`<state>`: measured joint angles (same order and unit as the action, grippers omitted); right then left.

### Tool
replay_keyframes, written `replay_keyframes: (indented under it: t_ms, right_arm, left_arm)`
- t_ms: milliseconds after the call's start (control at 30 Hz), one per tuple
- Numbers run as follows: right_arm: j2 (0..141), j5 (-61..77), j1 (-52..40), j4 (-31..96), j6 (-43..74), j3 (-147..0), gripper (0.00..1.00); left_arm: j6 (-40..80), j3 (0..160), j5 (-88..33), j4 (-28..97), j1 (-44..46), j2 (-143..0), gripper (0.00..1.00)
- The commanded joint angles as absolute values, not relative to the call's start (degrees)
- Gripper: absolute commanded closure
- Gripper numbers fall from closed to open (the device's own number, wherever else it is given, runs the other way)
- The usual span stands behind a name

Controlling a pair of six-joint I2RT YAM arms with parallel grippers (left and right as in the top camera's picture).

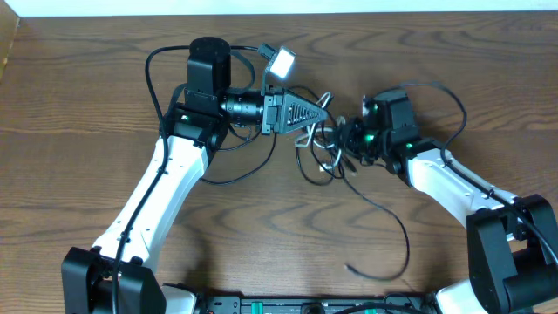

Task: Untangle cables
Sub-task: 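Pull the white cable up and rightward with the right gripper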

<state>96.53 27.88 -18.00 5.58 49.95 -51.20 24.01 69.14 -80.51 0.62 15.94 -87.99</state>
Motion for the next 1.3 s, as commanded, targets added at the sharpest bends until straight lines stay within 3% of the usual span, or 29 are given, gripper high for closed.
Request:
replay_keyframes:
  t_ms: [0, 167, 333, 567, 833, 1000, 1100, 1167, 1267]
  right_arm:
    - [96.2, 27.9, -17.6, 10.3, 48.2, -51.2, 0.81]
    - [96.1, 27.4, -17.2, 11.0, 47.5, -51.3, 0.81]
    - [94.7, 27.4, -17.1, 11.0, 47.5, -51.6, 0.98]
    - [88.5, 25.0, -16.1, 13.2, 47.5, -51.7, 0.98]
    - [87.3, 24.9, -16.2, 17.8, 48.4, -51.7, 0.87]
    - [87.3, 25.0, -16.2, 17.8, 48.4, -51.7, 0.89]
    - [87.3, 25.0, -16.2, 17.8, 48.4, -51.7, 0.98]
    - [87.3, 25.0, -16.2, 16.8, 48.3, -51.7, 0.99]
    - [87.2, 25.3, -16.2, 13.8, 45.9, -51.7, 0.99]
  left_arm:
    - [23.6, 70.2, -81.8, 0.3, 15.8, -86.7, 0.93]
    - [23.6, 70.2, -81.9, 0.3, 15.8, -86.7, 0.93]
    - [23.6, 70.2, -81.8, 0.3, 15.8, -86.7, 0.93]
    - [23.2, 70.2, -81.9, 0.3, 15.8, -86.7, 0.93]
    - [23.2, 70.2, -81.9, 0.3, 15.8, -86.7, 0.93]
    - [23.2, 70.2, -81.9, 0.3, 15.8, -86.7, 0.92]
    - [23.2, 70.2, -81.9, 0.3, 15.8, -86.7, 0.92]
    - [23.2, 70.2, -81.9, 0.3, 15.8, -86.7, 0.92]
    - [23.2, 70.2, -81.9, 0.3, 15.8, -86.7, 0.84]
